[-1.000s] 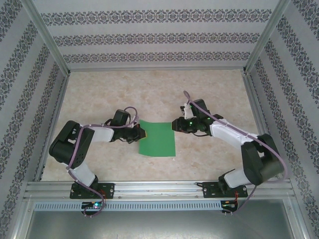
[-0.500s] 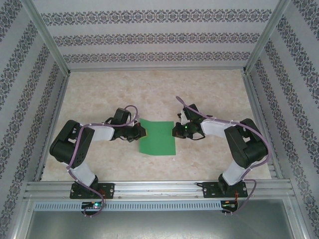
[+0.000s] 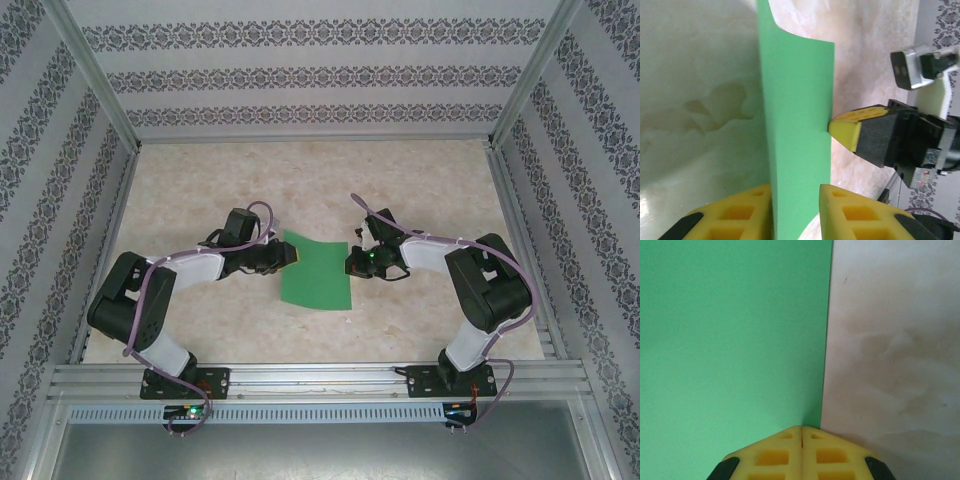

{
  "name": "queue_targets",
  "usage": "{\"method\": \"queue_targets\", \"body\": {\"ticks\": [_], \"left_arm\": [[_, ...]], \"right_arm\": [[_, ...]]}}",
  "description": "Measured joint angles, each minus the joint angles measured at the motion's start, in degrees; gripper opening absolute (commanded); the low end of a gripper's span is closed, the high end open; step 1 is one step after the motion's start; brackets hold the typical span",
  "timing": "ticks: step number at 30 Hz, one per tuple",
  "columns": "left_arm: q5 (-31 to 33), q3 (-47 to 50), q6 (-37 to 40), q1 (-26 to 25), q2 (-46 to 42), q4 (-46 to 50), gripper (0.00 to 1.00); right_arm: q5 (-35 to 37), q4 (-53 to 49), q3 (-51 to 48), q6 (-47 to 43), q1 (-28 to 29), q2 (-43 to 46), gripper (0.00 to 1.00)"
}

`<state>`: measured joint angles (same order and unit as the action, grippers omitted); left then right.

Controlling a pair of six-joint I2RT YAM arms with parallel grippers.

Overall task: Fold a paper plane with a square sheet of paper (fold left side to right side)
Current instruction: First fold in half a square sheet of paper at the center of the table.

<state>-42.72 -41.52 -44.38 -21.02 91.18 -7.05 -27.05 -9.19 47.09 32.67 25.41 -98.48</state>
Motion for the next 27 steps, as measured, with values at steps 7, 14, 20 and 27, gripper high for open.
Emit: {"method": "queue_targets", "body": {"ticks": [7,14,20,27], "left_arm": [[-1.8,-0.8,-2.2,-0.8,0.1,-0.3,0.44],[-2.6,-4.2,-3.7,-3.9,3.6,-3.1,0.51],[-2.7,-7.1,-4.3,-6.0,8.1,-4.6,0.53],[-1.8,-8.9,-3.9,-7.3,10.6,-4.5,0.37]], "right_arm": [[0.0,0.3,0.0,0.0,0.3,-0.1,0.0],[-0.4,0.9,0.1,0.0,0.4,-0.4,0.0],[-0.4,1.4,0.1,0.0,0.6,-0.4,0.0],[-0.3,1.7,0.0,0.0,1.1,-0.4,0.0]]}}
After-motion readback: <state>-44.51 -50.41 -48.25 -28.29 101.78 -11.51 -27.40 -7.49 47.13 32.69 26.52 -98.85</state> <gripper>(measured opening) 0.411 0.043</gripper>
